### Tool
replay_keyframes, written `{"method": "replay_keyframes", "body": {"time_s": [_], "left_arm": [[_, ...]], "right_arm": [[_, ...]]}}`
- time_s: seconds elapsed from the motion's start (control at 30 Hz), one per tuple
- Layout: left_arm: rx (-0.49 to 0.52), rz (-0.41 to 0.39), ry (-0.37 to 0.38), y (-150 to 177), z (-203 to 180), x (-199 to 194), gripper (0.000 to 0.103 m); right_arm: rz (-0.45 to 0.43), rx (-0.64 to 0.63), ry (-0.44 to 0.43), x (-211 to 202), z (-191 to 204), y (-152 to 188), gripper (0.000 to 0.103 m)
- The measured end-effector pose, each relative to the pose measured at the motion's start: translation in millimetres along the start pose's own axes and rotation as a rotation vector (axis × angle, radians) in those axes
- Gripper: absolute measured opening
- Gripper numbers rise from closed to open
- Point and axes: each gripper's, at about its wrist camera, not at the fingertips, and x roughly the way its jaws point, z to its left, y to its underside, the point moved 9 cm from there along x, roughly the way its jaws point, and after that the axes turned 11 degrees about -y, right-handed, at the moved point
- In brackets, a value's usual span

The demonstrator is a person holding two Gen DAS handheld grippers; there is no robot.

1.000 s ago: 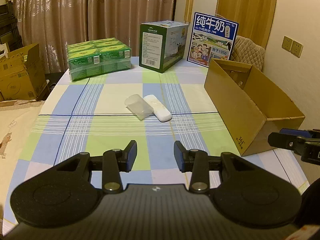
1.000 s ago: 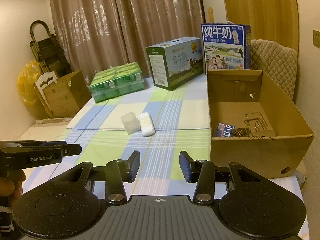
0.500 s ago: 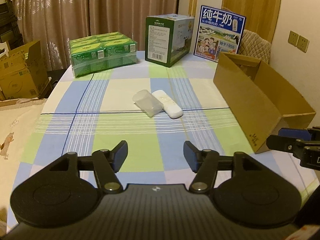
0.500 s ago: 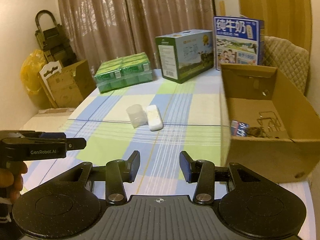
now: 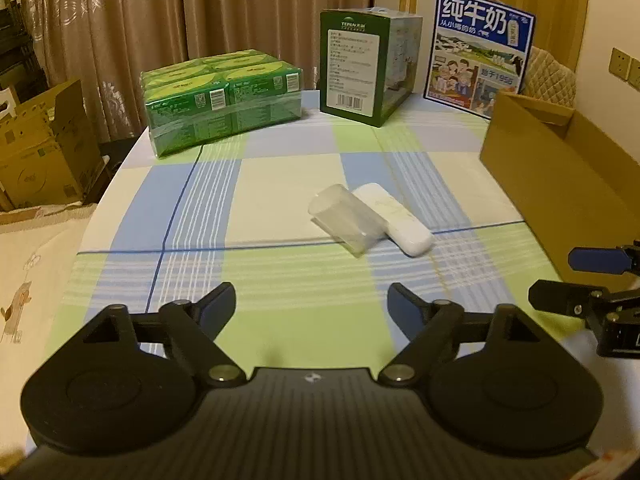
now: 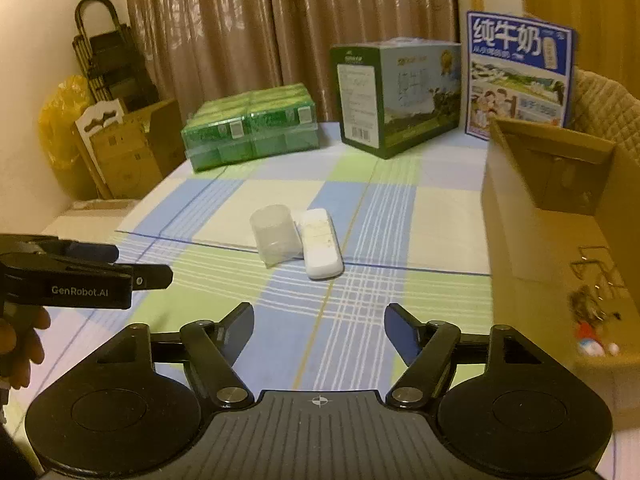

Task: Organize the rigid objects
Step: 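Move both grippers back toward the clear cup and white bar on the table, then grasp the white bar with the right gripper while the left gripper grasps the clear cup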

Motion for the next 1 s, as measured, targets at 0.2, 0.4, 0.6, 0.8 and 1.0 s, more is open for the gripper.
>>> {"method": "replay_keyframes", "body": {"time_s": [0.2,0.4,0.6,0.8,1.0], "left_arm": [[-0.002,-0.003,-0.003,-4,4,39,0.089],[-0.003,0.028,-0.001,-10,7,71,0.092],[-0.008,0.027,-0.006,-19,11,89,0.092],[-0.046,0.046,0.008,-20,18,100,0.092],[-0.074,0.062,0.019,-20,21,107,0.091]], "right_arm": [[0.031,-0.027,0.007,43,-14,-1,0.073],[0.037,-0.058,0.014,84,-25,-6,0.073],[0.041,-0.050,0.022,126,-38,-14,0.073],[0.026,-0.065,0.022,152,-48,-20,0.069],[0.040,-0.142,0.028,165,-45,-24,0.043]]}}
